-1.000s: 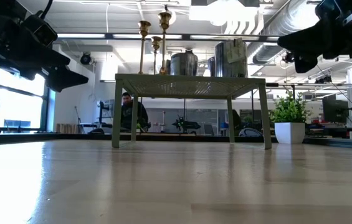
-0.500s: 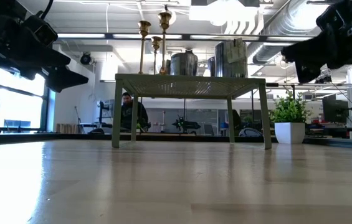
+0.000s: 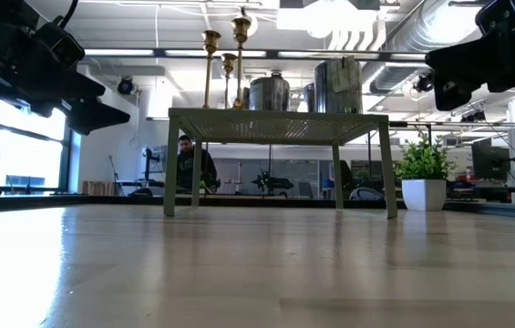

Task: Pick & Place candle stick holders
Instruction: Return to Home Position

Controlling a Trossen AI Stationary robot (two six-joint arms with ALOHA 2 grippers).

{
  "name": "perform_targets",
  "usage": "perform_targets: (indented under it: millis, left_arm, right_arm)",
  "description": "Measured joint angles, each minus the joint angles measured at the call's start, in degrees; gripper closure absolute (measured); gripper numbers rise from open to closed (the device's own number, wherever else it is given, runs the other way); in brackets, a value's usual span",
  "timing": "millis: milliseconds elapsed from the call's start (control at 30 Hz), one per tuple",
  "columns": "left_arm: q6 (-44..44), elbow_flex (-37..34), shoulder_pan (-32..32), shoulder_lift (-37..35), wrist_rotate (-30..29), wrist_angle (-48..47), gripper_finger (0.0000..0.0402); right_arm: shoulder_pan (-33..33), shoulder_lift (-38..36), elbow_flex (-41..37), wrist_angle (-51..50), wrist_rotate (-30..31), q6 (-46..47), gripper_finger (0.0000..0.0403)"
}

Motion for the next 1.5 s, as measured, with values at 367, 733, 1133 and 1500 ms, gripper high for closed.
perform_targets:
  millis: [367, 733, 1133, 1500]
  left_arm:
    - [0.0, 0.0, 0.0, 0.0, -0.4, 0.0, 0.0035]
    - [0.0, 0.0, 0.0, 0.0, -0.4, -0.1, 0.0035]
    - [-0.9, 0.0, 0.0, 0.0, 1.0, -0.9, 0.0035]
    - [-3.9, -1.3, 0.0, 0.0, -14.3, -2.1, 0.0035]
  right_arm:
    - [0.0, -18.2, 0.0, -17.3, 4.9, -0.8, 0.0401]
    - [0.0, -26.5, 0.0, -25.2, 12.4, -1.6, 0.0402]
    - [0.0, -25.9, 0.0, -25.5, 12.3, -0.8, 0.0401]
    - [0.0, -25.9, 0.0, -25.1, 12.3, -0.2, 0.0397]
